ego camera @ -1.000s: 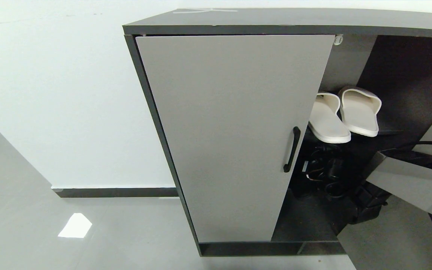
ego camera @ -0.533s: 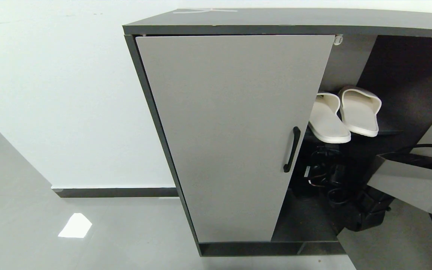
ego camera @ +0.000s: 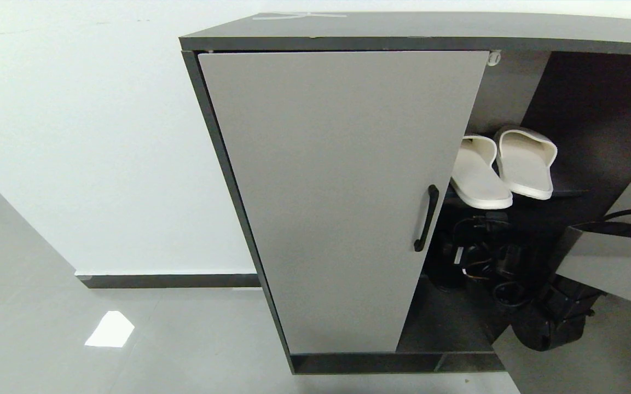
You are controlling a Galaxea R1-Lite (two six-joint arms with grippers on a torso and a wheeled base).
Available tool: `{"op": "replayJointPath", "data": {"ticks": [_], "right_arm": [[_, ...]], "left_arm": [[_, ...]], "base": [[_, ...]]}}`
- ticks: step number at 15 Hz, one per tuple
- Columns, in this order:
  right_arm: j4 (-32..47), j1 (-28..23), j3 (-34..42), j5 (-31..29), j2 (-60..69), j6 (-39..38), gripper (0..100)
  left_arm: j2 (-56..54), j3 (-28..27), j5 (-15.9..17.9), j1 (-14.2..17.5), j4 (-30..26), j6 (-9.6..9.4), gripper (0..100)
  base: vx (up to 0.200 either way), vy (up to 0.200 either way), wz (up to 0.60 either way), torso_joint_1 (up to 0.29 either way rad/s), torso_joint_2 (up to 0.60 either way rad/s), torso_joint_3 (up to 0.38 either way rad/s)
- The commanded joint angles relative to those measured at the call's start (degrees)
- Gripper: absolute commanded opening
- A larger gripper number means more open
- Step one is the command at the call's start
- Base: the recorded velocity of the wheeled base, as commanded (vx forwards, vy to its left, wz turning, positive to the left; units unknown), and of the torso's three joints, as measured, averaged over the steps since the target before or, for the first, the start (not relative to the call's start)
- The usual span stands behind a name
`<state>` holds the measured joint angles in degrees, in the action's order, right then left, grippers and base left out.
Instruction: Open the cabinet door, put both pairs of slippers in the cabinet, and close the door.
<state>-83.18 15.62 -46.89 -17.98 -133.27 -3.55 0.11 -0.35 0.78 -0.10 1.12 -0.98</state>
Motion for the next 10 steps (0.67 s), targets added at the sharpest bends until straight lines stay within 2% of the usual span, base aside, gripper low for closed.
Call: {"op": "replayJointPath", "data": {"ticks": [1,4,10], "right_arm": [[-0.1,0.0,3.9,0.1,4.9,0.5,100],[-2.5,0.7,11.6,0.1,10.1,2.2,100],[-4.6,6.0,26.7,2.0,26.8,2.2,100]], "left_arm": [[0.0,0.0,0.0,0.0,0.0,0.01,0],[0.0,0.0,0.0,0.0,0.0,0.01,0],[0.0,0.0,0.0,0.0,0.0,0.01,0]], "base": [[0.0,0.0,0.0,0.0,0.0,0.0],[0.0,0.0,0.0,0.0,0.0,0.0],[-0.2,0.0,0.0,0.002,0.0,0.002]]}}
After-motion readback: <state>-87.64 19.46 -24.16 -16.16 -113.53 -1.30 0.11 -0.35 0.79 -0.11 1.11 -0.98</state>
